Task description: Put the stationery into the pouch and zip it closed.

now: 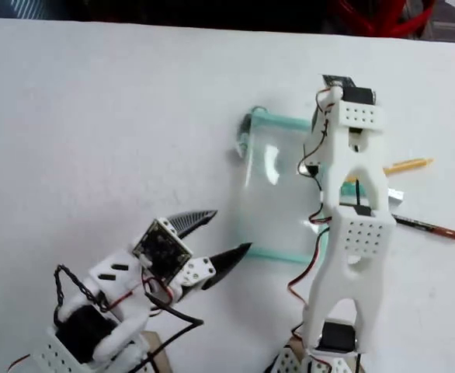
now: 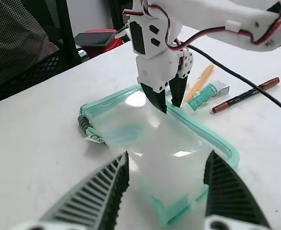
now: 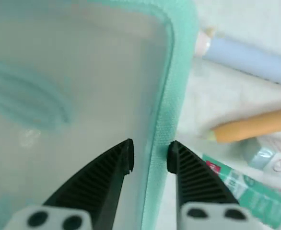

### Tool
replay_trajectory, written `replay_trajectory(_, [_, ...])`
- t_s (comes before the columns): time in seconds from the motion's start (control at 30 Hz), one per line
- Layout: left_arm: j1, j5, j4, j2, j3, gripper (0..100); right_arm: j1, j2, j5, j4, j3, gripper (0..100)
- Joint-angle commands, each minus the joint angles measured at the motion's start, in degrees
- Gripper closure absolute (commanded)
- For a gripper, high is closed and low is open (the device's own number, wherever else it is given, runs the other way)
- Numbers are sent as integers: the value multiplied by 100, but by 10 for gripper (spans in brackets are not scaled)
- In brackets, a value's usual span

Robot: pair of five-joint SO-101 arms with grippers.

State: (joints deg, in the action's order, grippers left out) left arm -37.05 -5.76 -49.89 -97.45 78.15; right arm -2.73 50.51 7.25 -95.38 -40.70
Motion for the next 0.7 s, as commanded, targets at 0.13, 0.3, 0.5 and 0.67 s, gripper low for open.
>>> replay_trajectory(0.13, [31,-70,123,-22,-26,747,101,470,79,-233,-554,759])
replay_trajectory(0.3, [31,-70,123,-22,-26,747,110,734,79,-40,-571,842])
replay_trajectory(0.5, [31,-79,123,-22,-26,747,101,945,88,-57,-1160,981])
replay_trajectory(0.67, [31,-88,123,-22,-26,747,22,919,88,-321,-1574,980])
